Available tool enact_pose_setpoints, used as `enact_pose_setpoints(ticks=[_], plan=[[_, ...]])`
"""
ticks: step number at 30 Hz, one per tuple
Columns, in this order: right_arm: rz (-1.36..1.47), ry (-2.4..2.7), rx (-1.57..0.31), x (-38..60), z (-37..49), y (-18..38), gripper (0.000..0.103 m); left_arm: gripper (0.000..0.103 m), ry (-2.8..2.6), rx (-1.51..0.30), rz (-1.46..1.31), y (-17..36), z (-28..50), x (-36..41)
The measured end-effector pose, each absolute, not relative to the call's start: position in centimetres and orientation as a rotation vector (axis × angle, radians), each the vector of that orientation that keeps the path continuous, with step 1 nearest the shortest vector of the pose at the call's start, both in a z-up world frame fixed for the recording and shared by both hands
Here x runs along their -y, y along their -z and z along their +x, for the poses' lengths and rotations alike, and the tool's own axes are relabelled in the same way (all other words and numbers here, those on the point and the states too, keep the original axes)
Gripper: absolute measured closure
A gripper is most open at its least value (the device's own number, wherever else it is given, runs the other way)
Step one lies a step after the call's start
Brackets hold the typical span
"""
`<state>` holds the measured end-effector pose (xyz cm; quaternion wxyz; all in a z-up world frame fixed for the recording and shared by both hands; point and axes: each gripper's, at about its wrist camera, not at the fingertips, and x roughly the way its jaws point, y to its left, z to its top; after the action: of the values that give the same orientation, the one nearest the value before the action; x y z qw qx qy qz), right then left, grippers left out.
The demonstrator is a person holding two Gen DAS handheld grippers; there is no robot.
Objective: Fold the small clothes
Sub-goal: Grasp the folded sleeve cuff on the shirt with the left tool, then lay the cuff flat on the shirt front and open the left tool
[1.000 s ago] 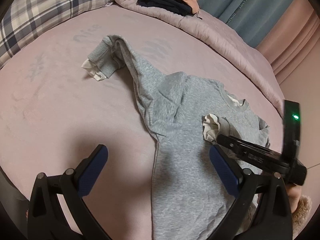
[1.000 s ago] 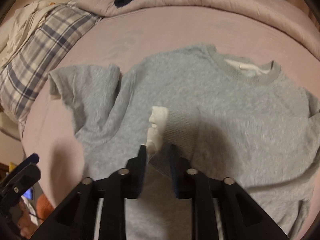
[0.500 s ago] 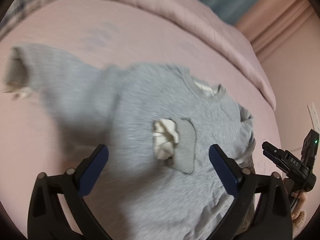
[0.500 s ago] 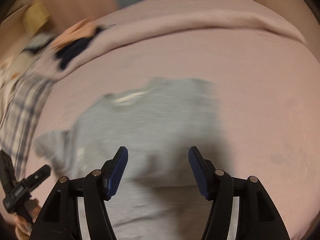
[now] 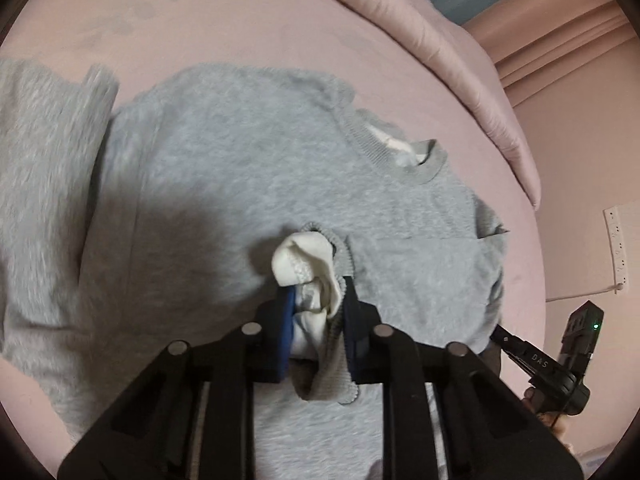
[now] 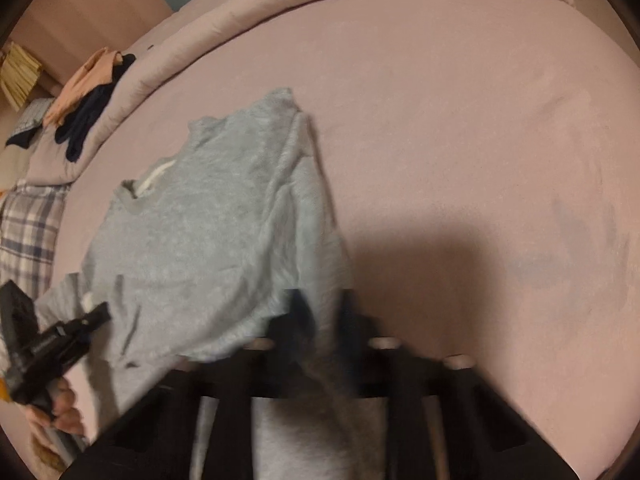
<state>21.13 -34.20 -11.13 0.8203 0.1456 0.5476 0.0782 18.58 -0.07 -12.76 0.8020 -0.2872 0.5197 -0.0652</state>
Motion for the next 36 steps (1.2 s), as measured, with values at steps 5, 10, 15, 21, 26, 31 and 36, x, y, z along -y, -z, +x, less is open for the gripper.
enact_pose_setpoints(ticks=[5, 10, 15, 21, 26, 31, 36], plan=[[0.394, -0.150, -1.039, 37.3, 20.3, 8.1, 0.097, 0.086, 0.189, -0.944, -0.600, 7.7, 18.2, 0.5], [0.440, -0.165, -0.997, 38.0, 19.6, 7.9, 0.097, 0.085, 0.142, -0.962, -0.505, 8.7, 17.2, 1.1], [0.398, -0.110, -1.081, 36.8, 20.1, 11.3, 0.098, 0.080, 0.103, -1.097, -0.535, 14.0, 17.3, -0.4], [0.392, -0.101, -1.105, 36.8, 20.6, 11.2, 0.097, 0.059, 0.105, -1.116, -0.524, 13.4, 17.5, -1.4], [0.397, -0.108, -1.102, 36.9, 20.1, 11.4, 0.097, 0.044, 0.100, -1.100, -0.540, 12.6, 18.8, -1.7], [0.369, -0.099, -1.103, 37.1, 19.8, 11.2, 0.097, 0.073, 0.146, -1.126, -0.588, 13.8, 20.2, -0.8], [0.365, -0.096, -1.102, 37.0, 19.7, 11.1, 0.097, 0.089, 0.136, -1.065, -0.547, 12.4, 19.6, 0.0]])
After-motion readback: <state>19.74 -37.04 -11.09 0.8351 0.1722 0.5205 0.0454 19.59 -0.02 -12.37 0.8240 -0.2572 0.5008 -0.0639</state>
